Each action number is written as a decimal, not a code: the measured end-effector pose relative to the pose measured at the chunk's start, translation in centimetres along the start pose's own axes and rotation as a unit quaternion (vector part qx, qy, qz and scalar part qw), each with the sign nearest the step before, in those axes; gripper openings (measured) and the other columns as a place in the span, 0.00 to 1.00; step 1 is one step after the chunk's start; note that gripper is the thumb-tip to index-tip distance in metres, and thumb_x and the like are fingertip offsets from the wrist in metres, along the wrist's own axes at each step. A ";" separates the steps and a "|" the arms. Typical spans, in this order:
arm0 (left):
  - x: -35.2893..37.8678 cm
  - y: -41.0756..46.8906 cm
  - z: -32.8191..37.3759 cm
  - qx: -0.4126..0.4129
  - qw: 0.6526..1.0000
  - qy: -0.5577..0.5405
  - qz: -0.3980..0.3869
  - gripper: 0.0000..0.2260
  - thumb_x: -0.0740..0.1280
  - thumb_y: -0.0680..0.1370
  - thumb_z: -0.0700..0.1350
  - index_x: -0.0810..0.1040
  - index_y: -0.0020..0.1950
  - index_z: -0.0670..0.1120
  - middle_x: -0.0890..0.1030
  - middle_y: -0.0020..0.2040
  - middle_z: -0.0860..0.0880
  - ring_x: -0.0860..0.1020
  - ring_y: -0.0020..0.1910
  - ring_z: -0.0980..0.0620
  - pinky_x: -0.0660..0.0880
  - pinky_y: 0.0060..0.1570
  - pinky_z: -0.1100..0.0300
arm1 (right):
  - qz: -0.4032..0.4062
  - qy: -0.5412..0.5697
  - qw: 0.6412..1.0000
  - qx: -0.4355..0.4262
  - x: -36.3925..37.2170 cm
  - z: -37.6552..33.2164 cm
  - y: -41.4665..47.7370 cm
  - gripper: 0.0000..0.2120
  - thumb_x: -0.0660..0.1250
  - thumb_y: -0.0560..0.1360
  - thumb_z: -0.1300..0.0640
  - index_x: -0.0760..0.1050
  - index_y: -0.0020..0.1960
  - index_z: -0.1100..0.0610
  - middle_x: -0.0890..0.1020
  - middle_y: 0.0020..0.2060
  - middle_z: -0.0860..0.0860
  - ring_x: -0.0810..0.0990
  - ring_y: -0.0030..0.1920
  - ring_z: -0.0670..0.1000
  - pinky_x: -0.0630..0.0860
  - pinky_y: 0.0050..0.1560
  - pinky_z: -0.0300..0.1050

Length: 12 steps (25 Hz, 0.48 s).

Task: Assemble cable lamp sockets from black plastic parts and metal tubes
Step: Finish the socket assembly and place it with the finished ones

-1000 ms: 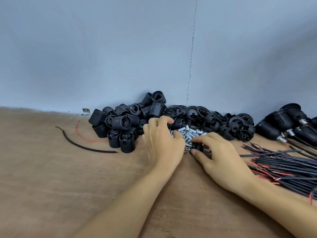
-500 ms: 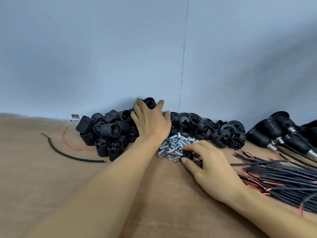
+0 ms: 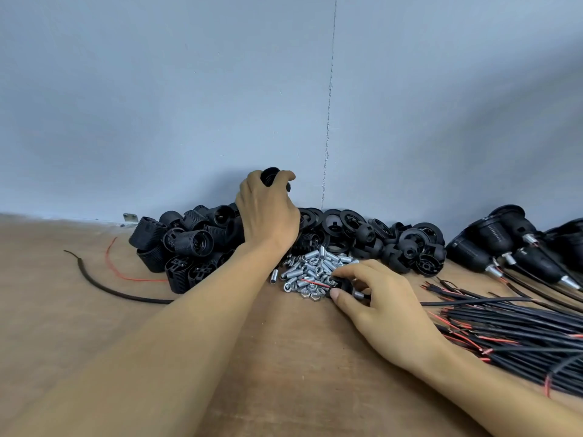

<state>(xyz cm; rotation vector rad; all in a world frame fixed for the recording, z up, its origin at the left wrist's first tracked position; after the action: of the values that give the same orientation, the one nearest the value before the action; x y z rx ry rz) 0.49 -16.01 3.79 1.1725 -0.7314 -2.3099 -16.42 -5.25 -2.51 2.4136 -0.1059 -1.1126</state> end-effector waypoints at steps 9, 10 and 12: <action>-0.2 -7.8 3.9 0.020 0.958 -0.283 -0.038 0.18 0.68 0.79 0.40 0.74 0.67 0.52 0.74 0.57 0.50 0.74 0.57 0.53 0.71 0.62 0.55 | 0.035 -0.042 0.998 0.019 -2.1 0.5 0.2 0.09 0.67 0.74 0.59 0.74 0.47 0.45 0.76 0.46 0.40 0.74 0.47 0.40 0.67 0.46 0.32; -0.2 -9.3 3.8 0.009 0.950 -0.307 -0.047 0.16 0.69 0.78 0.40 0.75 0.64 0.52 0.76 0.56 0.51 0.76 0.54 0.54 0.73 0.59 0.56 | 0.039 -0.047 0.998 0.019 -2.6 0.5 0.2 0.08 0.67 0.74 0.58 0.74 0.48 0.45 0.76 0.46 0.40 0.75 0.47 0.41 0.67 0.46 0.32; -0.4 -11.6 3.2 -0.018 0.928 -0.362 -0.084 0.13 0.71 0.76 0.43 0.75 0.58 0.53 0.80 0.52 0.52 0.79 0.49 0.53 0.76 0.53 0.55 | 0.034 -0.062 0.997 0.015 -3.2 0.4 0.1 0.07 0.66 0.75 0.57 0.74 0.48 0.46 0.76 0.46 0.41 0.75 0.46 0.42 0.69 0.47 0.37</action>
<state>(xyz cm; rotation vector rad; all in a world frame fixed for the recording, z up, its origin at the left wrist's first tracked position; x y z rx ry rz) -3.63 -6.13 -1.75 0.3353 -0.8402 -2.9072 -18.78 -4.66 -0.45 2.3469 -0.2443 -1.2376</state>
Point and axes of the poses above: each hand's wrist, its own y-axis towards the middle knuckle, its own x-axis out of the palm, z = x × y, the point moved 1 cm from there along y, towards the middle knuckle
